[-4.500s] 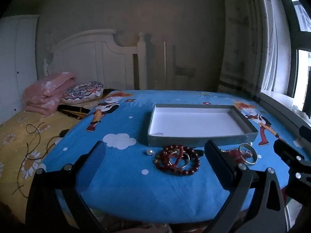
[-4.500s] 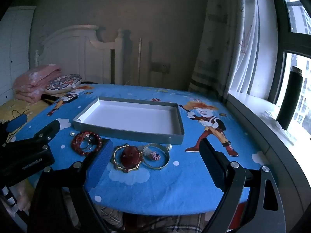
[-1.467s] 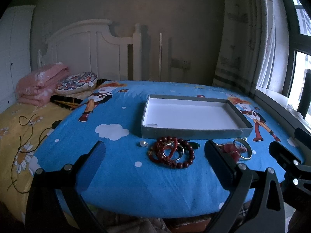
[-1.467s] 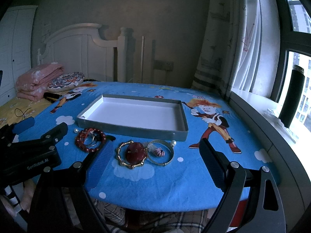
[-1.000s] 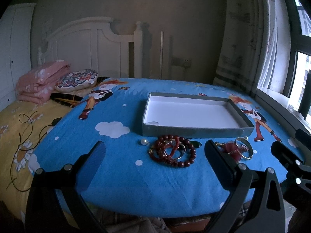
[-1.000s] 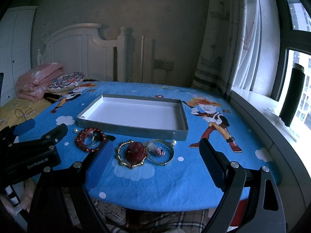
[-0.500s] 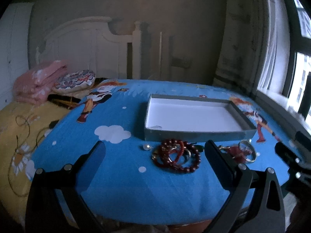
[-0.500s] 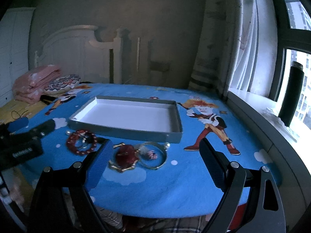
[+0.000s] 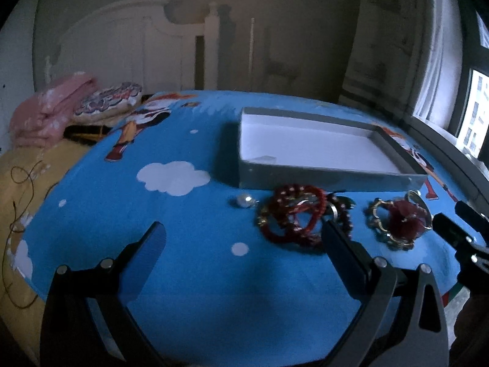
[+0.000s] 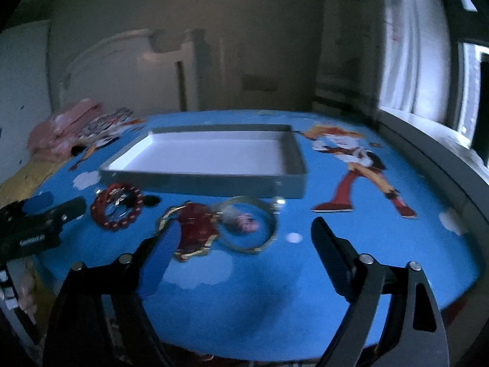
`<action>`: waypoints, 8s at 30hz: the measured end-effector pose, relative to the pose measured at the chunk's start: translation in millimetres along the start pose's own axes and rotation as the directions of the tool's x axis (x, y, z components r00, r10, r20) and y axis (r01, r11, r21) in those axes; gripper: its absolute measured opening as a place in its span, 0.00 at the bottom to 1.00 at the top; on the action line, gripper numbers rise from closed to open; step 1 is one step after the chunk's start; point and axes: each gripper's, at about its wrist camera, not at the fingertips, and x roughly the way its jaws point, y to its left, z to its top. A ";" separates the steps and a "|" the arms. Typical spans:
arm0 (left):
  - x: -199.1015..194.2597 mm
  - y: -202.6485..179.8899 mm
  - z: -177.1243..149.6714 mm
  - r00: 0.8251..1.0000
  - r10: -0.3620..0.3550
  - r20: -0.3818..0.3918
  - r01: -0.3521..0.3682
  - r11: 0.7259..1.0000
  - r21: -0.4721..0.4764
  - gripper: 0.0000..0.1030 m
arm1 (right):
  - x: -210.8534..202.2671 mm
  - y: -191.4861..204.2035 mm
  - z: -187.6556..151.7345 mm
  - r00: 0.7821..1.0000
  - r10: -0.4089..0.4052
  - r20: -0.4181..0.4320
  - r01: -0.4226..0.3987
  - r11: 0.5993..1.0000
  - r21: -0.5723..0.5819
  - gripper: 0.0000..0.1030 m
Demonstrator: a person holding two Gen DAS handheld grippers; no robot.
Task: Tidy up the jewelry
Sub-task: 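Grasp the red pendant with the right tool while the left grasps the string bracelet, then place the pendant in the tray with the right tool while the left drops the bracelet, then withdraw both open tools from the tray back toward the remaining jewelry, then grasp the gold ring with the left tool while the right grasps the silver bangle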
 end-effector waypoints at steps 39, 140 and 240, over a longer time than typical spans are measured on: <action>14.2 -46.0 5.9 0.990 -0.137 0.042 0.129 0.980 0.151 0.04 | 24.6 16.1 2.1 0.999 0.023 -0.024 -0.025 0.997 -0.067 0.34; 28.8 -30.5 91.8 0.997 0.008 0.080 -0.015 0.995 0.095 0.67 | 60.6 -6.4 77.6 0.999 -0.027 -0.037 0.024 0.997 -0.068 0.59; -9.1 -52.1 -6.8 0.983 -0.062 0.170 0.028 0.980 0.196 0.37 | 14.0 17.2 6.6 1.000 0.001 -0.011 -0.002 0.991 -0.130 0.05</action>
